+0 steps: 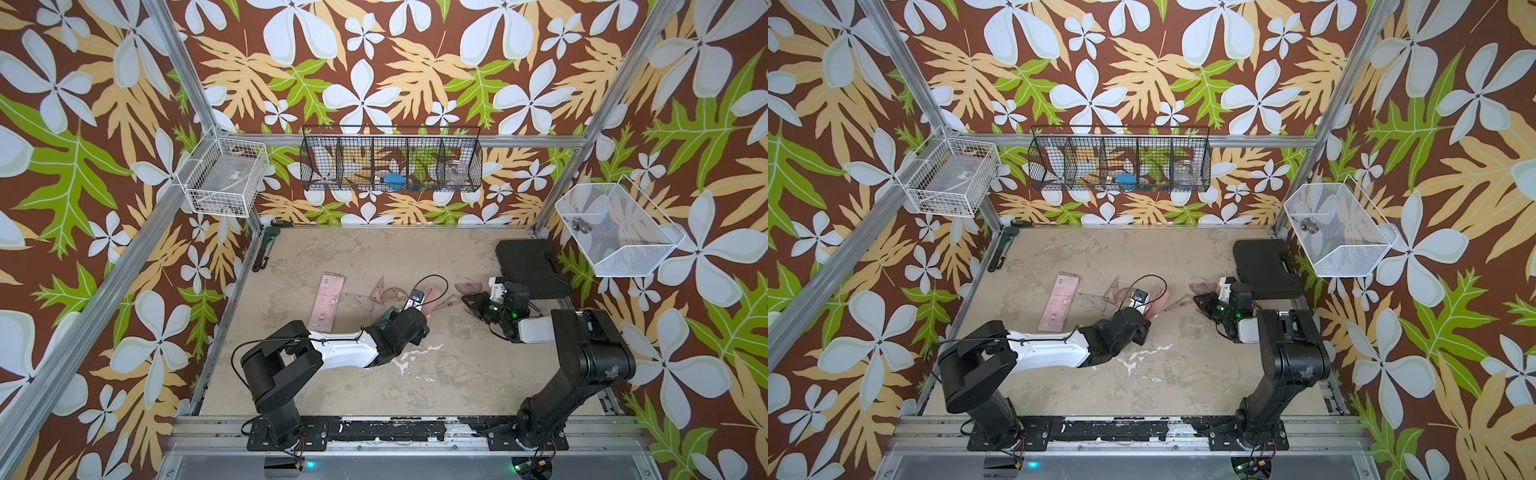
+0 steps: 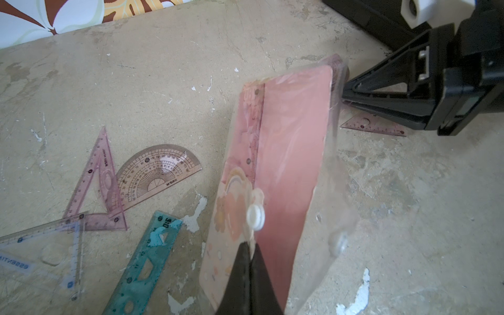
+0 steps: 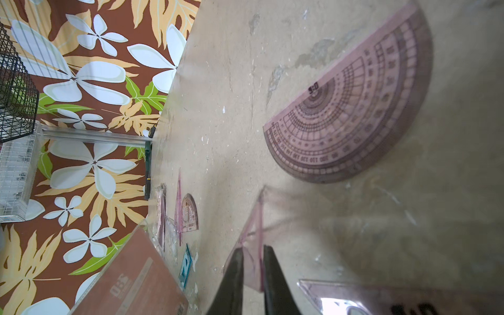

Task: Open the ruler set and take out the ruler
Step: Place the ruler at the center of the board, then take out the ruler from the ruler set bag.

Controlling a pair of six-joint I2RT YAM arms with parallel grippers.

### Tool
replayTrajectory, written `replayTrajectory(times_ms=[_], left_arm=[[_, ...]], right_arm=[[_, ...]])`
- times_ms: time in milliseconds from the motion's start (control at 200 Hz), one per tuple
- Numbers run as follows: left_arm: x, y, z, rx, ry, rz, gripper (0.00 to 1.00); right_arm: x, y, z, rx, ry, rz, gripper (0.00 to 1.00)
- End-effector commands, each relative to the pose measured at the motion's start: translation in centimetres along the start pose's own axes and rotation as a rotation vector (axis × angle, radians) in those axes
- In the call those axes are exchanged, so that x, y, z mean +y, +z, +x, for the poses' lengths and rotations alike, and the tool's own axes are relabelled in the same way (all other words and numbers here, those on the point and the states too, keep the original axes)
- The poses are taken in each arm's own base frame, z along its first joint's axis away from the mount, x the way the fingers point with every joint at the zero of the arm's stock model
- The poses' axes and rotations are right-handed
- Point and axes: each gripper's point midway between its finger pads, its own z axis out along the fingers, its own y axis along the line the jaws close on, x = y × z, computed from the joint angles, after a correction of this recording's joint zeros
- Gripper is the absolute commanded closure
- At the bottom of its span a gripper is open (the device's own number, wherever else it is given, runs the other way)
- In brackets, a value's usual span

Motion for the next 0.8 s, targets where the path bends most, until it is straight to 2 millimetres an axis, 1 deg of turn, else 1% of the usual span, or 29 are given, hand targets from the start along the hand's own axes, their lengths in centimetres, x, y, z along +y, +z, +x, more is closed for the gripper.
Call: replayTrajectory(times_ms=[0,110,120,280,385,445,495,550,611,646,691,721,731,736,751,756,771,786,796], left_arm=[[-0.4,0.1,-0.4,-0.014,0.008,0.014,1.00],[-0.4,0.1,-0.3,-0.011,0.008,0.016,1.00],[-0.4,0.1,-0.4,-0.011,0.007,0.016,1.00],[-0.5,0.1,-0.4,-0.013,0.010,0.018,1.00],[-0.5,0.0,-0.5,-0.015,0.010,0.020,1.00],[-0.4,0.1,-0.5,-0.016,0.011,0.017,1.00],[-0.5,0.0,-0.6,-0.018,0.012,0.019,1.00],[-0.6,0.1,-0.6,-0.018,0.013,0.024,1.00],[-0.6,0.1,-0.6,-0.018,0.015,0.028,1.00],[-0.7,0.2,-0.5,-0.015,0.018,0.028,1.00],[-0.7,0.3,-0.5,-0.013,0.017,0.027,1.00],[-0.7,0.3,-0.4,-0.013,0.018,0.028,1.00],[-0.7,0.3,-0.5,-0.013,0.019,0.029,1.00],[-0.7,0.3,-0.5,-0.013,0.019,0.028,1.00],[-0.8,0.3,-0.4,-0.013,0.020,0.030,1.00],[-0.8,0.3,-0.5,-0.014,0.019,0.030,1.00],[-0.8,0.3,-0.5,-0.014,0.021,0.030,1.00],[-0.8,0.4,-0.5,-0.015,0.021,0.030,1.00],[-0.8,0.4,-0.5,-0.015,0.021,0.028,1.00]], right_arm=[[0.3,0.0,-0.7,-0.021,-0.011,0.002,0.76],[0.9,-0.5,-1.0,-0.030,-0.018,0.010,0.70],[0.7,-0.5,-1.3,-0.043,-0.018,0.025,0.70],[1.1,-2.2,-2.3,-0.083,-0.061,0.101,0.62],[1.4,-3.7,-2.5,-0.100,-0.041,0.107,0.62],[2.0,-4.5,-2.7,-0.118,-0.048,0.108,0.62],[3.5,-5.0,-2.7,-0.120,-0.073,0.053,0.62],[6.2,-5.5,-2.4,-0.117,-0.120,-0.050,0.64],[9.9,-6.0,-0.8,-0.070,-0.197,-0.180,0.71],[11.7,-6.3,0.2,-0.051,-0.246,-0.225,0.77],[13.9,-6.8,1.9,-0.035,-0.315,-0.270,0.83],[15.1,-6.9,3.0,-0.025,-0.352,-0.287,0.87],[15.2,-7.0,3.0,-0.035,-0.362,-0.283,0.89],[15.6,-6.9,3.5,-0.023,-0.371,-0.293,0.90],[15.7,-6.9,3.7,-0.028,-0.377,-0.290,0.93],[16.1,-6.9,4.2,-0.016,-0.385,-0.300,0.94],[16.3,-6.9,4.4,-0.021,-0.391,-0.298,0.96],[16.8,-6.7,5.2,-0.002,-0.400,-0.311,0.98],[16.8,-6.7,5.3,-0.006,-0.403,-0.308,0.99]])
